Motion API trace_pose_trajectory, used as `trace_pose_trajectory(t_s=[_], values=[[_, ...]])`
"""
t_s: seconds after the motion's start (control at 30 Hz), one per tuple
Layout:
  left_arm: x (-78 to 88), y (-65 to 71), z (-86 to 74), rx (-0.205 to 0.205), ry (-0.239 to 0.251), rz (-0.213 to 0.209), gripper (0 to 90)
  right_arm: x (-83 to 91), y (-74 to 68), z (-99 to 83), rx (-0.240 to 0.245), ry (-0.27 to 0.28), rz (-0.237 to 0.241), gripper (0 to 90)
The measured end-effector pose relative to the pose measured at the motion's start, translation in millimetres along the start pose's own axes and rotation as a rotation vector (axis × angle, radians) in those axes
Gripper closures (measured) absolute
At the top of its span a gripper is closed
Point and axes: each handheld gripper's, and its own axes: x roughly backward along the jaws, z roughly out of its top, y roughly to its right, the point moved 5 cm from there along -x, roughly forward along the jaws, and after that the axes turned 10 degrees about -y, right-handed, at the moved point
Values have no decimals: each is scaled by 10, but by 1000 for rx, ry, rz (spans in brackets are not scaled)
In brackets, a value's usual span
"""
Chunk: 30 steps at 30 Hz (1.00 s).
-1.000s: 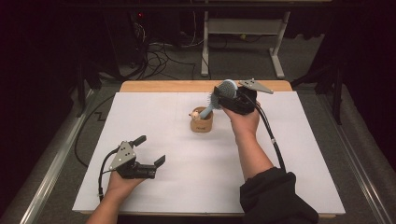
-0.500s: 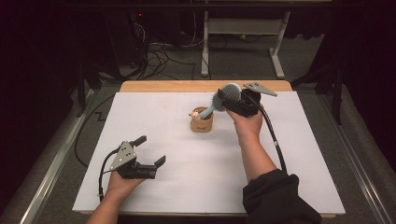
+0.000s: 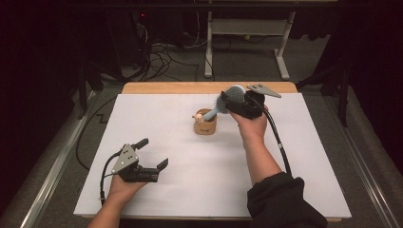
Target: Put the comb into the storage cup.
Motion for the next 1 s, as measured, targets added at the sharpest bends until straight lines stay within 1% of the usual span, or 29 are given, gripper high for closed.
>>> trace_pose_trajectory(t_s=[0.5, 0.6, 0.63, 0.7, 0.8, 0.9, 1.0], values=[[8, -3, 5, 2, 6, -2, 0, 26, 21, 17, 26, -3, -29, 156], [1, -1, 2, -1, 2, -2, 0, 45, 34, 22, 38, -7, -44, 133], [-4, -1, 0, -1, 1, -3, 0, 51, 36, 23, 50, -8, -49, 125], [-12, -2, -5, 0, -4, -2, 0, 62, 43, 22, 62, -13, -57, 91], [-14, -9, -10, 3, -7, 3, 0, 78, 54, 21, 60, -23, -56, 10], [-14, -22, -17, 7, -9, 6, 0, 110, 47, 12, 91, -41, -74, 5], [-17, -29, -22, 10, -10, 7, 0, 168, 29, -1, 119, -46, -79, 5]])
